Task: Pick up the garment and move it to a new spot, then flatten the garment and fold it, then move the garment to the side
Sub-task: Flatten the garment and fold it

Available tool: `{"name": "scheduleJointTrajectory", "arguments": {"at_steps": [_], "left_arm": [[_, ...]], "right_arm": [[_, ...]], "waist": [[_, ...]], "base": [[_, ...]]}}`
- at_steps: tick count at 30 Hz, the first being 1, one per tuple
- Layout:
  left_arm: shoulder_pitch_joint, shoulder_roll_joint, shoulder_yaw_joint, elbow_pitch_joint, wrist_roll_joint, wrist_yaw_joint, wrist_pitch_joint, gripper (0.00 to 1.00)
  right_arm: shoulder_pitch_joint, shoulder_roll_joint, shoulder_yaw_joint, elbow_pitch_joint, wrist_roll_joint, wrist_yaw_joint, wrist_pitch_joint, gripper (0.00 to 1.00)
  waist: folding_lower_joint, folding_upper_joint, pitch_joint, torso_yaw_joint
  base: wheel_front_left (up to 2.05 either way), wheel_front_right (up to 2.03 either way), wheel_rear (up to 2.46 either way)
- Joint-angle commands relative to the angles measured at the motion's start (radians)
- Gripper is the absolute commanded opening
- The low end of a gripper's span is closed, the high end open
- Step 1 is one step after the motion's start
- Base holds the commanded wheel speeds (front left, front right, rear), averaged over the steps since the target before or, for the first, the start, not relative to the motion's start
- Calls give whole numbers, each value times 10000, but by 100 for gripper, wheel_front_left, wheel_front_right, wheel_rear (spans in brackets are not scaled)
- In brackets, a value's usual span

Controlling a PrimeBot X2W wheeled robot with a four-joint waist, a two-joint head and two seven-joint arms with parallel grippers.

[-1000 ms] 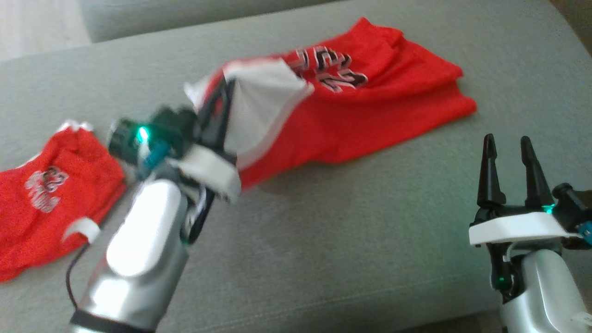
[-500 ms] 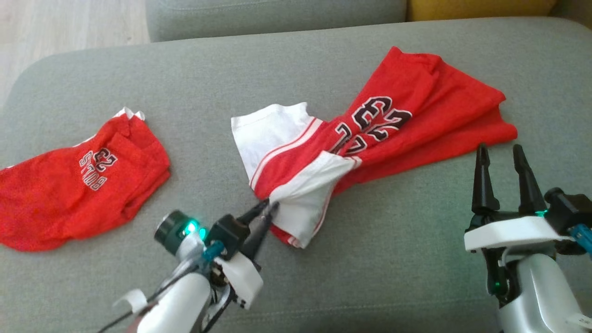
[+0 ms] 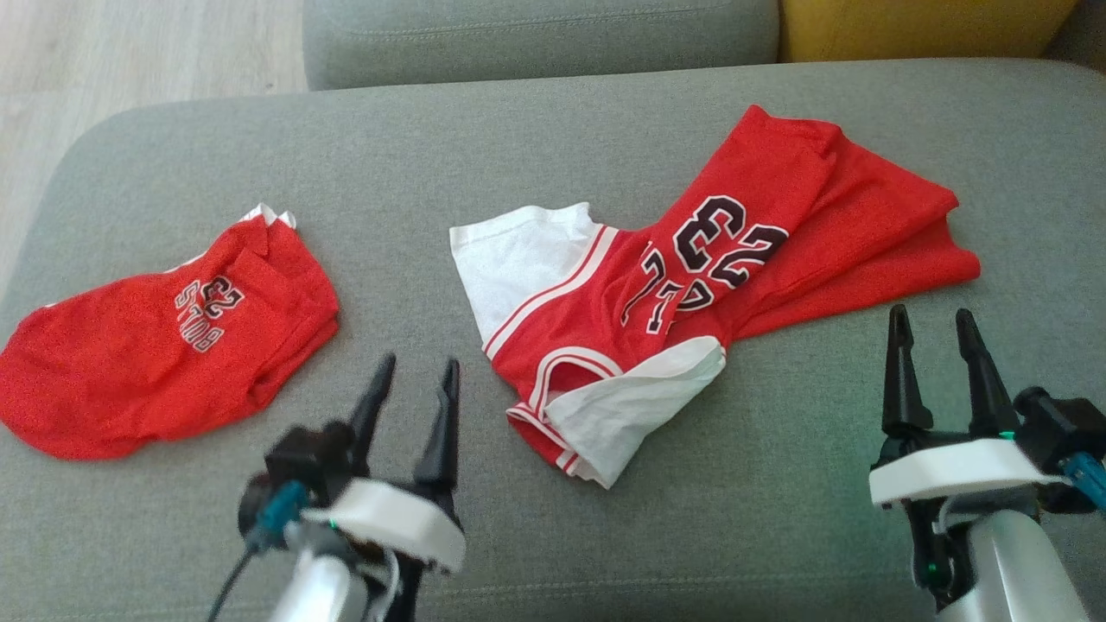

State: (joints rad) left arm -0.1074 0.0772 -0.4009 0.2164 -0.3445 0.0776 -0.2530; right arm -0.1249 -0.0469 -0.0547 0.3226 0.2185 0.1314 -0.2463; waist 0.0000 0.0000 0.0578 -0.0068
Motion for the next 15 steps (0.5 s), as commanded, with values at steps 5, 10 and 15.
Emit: {"name": "scheduleJointTrajectory", "arguments": {"at_steps": [5, 10, 15], "left_arm": [[101, -191, 203, -448, 207, -389, -86, 100], [-46, -232, -312, 56, 436, -988, -86, 100], [-466, -236, -1004, 1136, 781, -1459, -87, 100]], "right_arm": [[-119, -33, 256, -519, 2, -7, 130, 100], [-176, -33, 371, -657, -31, -7, 230, 100], [-150, -33, 443, -703, -46, -7, 260, 100]], "waist": [[0, 0, 17, -16], [0, 0, 54, -146], [0, 0, 151, -366]], "base": [[0, 0, 0], [0, 0, 0], [0, 0, 0]]}}
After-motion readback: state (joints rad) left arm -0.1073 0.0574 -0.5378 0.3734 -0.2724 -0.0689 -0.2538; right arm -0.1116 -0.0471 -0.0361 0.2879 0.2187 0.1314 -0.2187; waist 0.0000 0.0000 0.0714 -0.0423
